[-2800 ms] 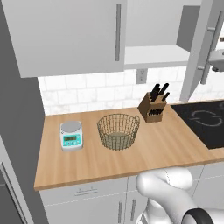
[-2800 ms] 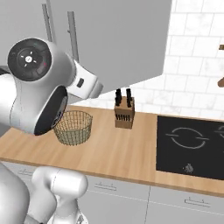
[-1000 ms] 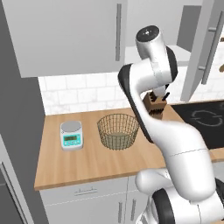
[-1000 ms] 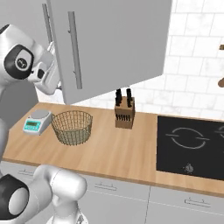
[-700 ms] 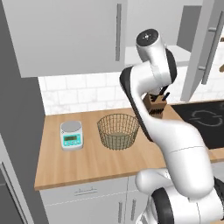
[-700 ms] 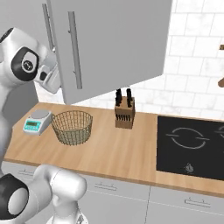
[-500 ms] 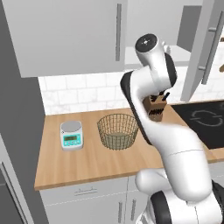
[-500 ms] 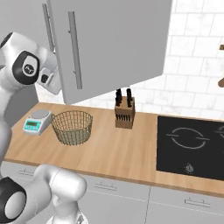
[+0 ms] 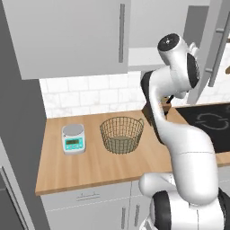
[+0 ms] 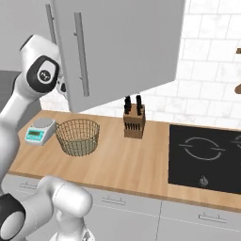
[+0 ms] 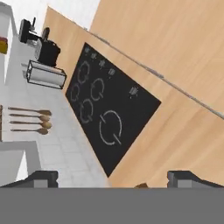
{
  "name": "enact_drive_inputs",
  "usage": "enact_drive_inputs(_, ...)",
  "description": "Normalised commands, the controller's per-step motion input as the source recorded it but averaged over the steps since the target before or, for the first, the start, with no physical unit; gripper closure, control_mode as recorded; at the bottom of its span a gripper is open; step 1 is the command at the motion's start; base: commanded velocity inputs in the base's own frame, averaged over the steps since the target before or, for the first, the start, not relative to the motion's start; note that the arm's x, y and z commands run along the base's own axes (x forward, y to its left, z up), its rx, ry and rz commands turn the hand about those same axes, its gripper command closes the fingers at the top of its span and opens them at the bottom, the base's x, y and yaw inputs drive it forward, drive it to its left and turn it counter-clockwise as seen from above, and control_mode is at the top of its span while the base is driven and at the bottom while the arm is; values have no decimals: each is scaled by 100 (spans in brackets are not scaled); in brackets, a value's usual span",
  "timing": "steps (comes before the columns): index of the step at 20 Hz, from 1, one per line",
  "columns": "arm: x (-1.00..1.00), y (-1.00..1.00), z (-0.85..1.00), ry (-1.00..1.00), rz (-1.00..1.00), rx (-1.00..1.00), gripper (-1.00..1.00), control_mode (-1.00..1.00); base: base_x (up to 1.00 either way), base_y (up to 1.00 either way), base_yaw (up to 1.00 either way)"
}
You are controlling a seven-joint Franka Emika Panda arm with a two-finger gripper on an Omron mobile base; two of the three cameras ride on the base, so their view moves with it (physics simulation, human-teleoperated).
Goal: Open the cabinet, pick up the bread from the cabinet and place it in the basket. Then move the basket to the dining counter.
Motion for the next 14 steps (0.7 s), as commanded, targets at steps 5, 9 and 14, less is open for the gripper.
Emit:
enact_drive_inputs(5, -90, -64, 14, -2, -33, 8, -100, -100, 0, 0, 0)
enact_drive_inputs(9, -100, -70, 15, -1, -41, 6, -100, -100, 0, 0, 0)
enact_drive_inputs(14, -55, -96, 2, 0, -41, 2, -100, -100, 0, 0, 0)
